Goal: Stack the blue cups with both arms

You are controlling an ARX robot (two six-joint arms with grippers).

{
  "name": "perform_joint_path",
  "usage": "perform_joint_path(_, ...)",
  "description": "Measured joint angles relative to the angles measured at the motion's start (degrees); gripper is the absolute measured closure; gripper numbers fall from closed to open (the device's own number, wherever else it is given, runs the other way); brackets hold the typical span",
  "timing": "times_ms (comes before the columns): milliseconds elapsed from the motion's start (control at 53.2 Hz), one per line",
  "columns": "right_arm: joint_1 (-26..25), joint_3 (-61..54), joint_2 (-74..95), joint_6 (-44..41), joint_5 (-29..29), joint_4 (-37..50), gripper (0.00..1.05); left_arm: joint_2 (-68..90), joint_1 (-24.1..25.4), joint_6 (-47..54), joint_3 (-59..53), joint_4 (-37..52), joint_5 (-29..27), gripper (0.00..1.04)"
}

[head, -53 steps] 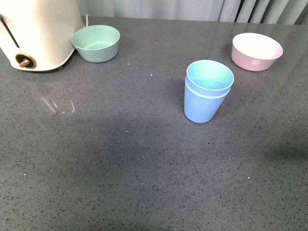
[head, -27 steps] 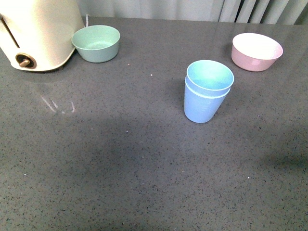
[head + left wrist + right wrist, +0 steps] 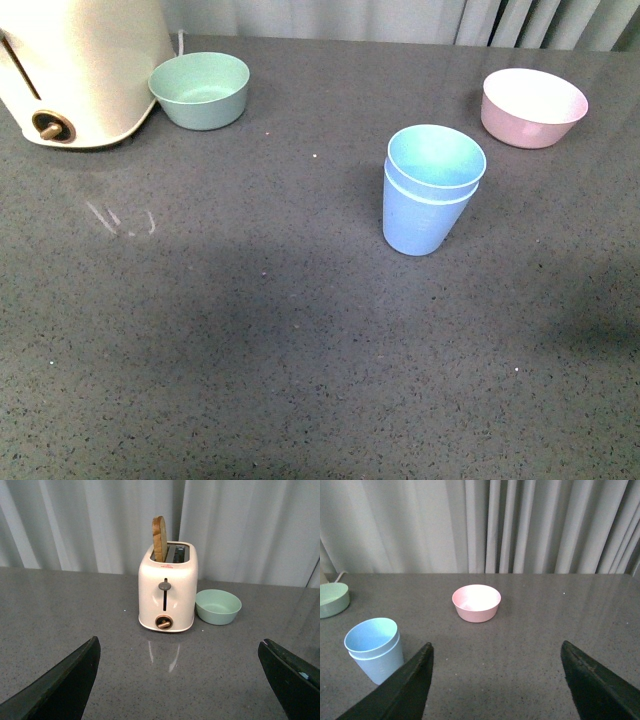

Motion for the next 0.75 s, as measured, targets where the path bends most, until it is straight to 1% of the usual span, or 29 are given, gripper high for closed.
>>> perform_joint_path(38,0.0,0.0,0.0,0.0,0.0,0.0,0.17,0.0,0.0,0.0,0.0,0.0,0.0,0.09)
perform_joint_path(56,0.0,0.0,0.0,0.0,0.0,0.0,0.12,0.0,0.0,0.0,0.0,0.0,0.0,0.09)
perform_joint_path(94,0.0,0.0,0.0,0.1,0.0,0.0,0.07,0.0,0.0,0.0,0.0,0.0,0.0,0.09)
perform_joint_path(131,0.0,0.0,0.0,0.0,0.0,0.0,0.09,0.0,0.0,0.0,0.0,0.0,0.0,0.09)
perform_joint_path(751,0.0,0.0,0.0,0.0,0.0,0.0,0.09,0.0,0.0,0.0,0.0,0.0,0.0,0.09)
